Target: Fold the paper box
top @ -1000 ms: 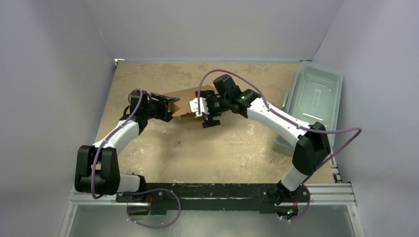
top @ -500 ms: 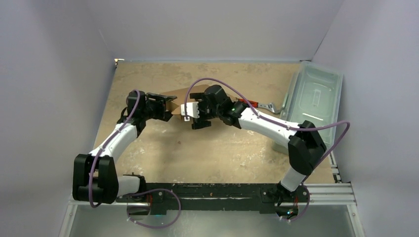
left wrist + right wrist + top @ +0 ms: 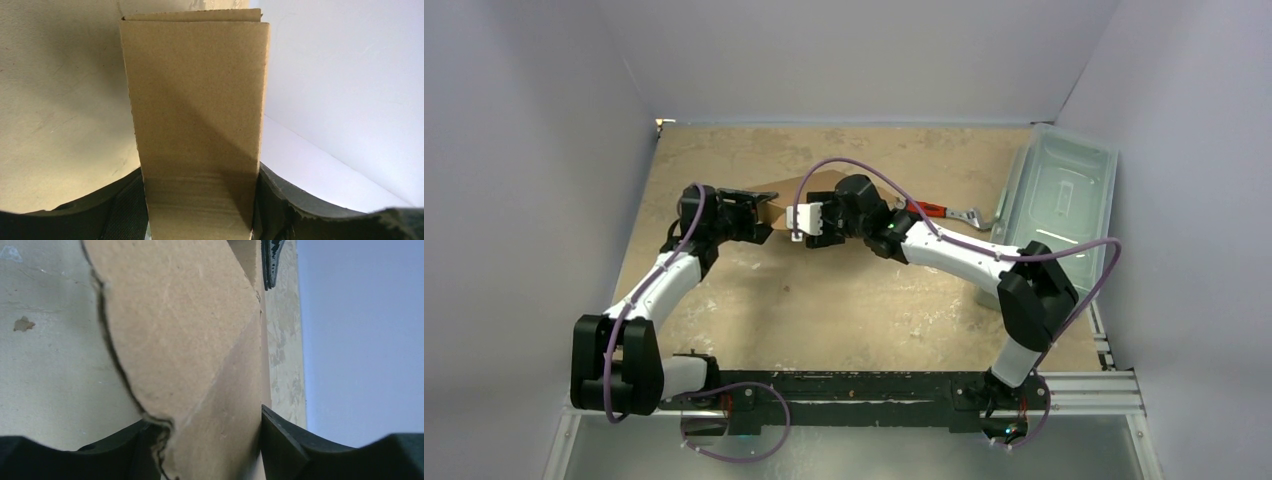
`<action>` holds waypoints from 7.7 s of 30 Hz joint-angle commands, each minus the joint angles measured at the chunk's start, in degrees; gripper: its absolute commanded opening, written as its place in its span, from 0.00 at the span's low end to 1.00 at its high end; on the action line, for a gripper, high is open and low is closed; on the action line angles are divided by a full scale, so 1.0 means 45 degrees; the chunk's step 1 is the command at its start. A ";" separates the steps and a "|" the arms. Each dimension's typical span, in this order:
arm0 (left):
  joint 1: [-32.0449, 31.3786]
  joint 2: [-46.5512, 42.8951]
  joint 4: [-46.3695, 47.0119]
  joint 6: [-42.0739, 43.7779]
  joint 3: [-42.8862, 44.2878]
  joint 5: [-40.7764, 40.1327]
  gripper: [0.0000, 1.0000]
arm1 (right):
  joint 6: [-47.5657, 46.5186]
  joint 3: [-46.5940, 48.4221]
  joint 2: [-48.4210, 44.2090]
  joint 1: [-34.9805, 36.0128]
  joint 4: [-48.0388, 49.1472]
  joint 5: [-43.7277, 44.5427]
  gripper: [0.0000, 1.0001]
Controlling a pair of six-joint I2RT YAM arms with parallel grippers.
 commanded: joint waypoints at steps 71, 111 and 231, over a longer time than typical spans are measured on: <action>0.1656 -0.2554 -0.4347 1.3478 0.1836 0.1573 0.91 | 2.2106 0.0993 0.6693 -0.5312 0.5565 -1.0747 0.63; -0.0696 -0.1246 -0.4784 1.6248 0.0510 -0.0581 0.87 | -0.6867 -0.2258 -0.1647 -0.5045 -1.0628 -1.1746 0.91; 0.0956 -0.1387 -0.1337 1.3139 -0.3053 0.0377 0.73 | -0.0916 -0.2089 0.0535 -0.1723 -0.3630 -0.5555 0.00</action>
